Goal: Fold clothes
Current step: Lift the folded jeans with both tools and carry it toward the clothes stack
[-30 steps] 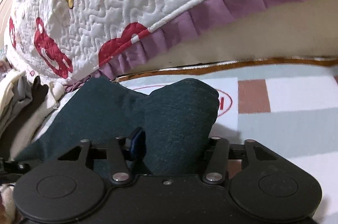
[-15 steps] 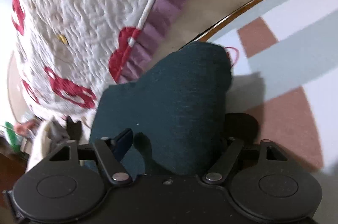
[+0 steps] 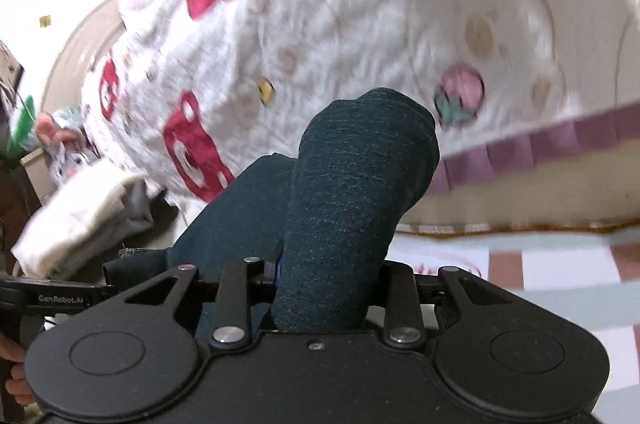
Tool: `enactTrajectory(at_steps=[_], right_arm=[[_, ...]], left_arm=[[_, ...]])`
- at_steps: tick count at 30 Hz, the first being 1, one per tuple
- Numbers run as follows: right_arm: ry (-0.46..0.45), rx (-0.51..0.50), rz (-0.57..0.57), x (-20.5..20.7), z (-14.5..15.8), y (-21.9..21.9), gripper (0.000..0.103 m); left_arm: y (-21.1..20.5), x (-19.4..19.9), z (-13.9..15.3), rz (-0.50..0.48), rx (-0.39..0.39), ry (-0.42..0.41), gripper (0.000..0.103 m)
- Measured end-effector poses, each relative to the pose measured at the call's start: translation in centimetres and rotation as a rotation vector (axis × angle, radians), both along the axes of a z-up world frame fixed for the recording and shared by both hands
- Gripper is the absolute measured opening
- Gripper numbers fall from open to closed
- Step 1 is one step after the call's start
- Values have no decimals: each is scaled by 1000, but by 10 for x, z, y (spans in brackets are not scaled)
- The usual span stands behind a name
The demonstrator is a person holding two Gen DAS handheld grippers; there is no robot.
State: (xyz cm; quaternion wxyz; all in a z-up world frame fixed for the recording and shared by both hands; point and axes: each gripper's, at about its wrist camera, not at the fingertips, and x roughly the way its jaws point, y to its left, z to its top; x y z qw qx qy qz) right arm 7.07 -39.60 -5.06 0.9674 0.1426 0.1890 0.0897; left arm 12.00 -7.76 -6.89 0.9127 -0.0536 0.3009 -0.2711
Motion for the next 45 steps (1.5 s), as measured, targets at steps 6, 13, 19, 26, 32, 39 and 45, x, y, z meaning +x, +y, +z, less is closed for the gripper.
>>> enactTrajectory(at_steps=[6,13,19,26,32,39,45], right_arm=[[-119,63,4,-28,35,31,35],[-148,5,130,-40,78,88,35],[-165,-87,256,-39,122,142,35],[-179,-177,400,-43,141,210,35],[-203,-182,493,-39,153,256,35],[-261,-197,621,-28,157,308,35],[-254,-192,672,6,170,353,35]], left_arm=[[39,-31,57,60,32,-77,31],[111,-61,83,161,-36,-58,31],[169,-93,96,268,-125,-114,31],[229,-126,80,374,-184,-140,30],[267,-146,86,486,-201,-203,30],[305,-155,85,622,-169,-212,29],[340,-125,114,630,-122,-225,29]])
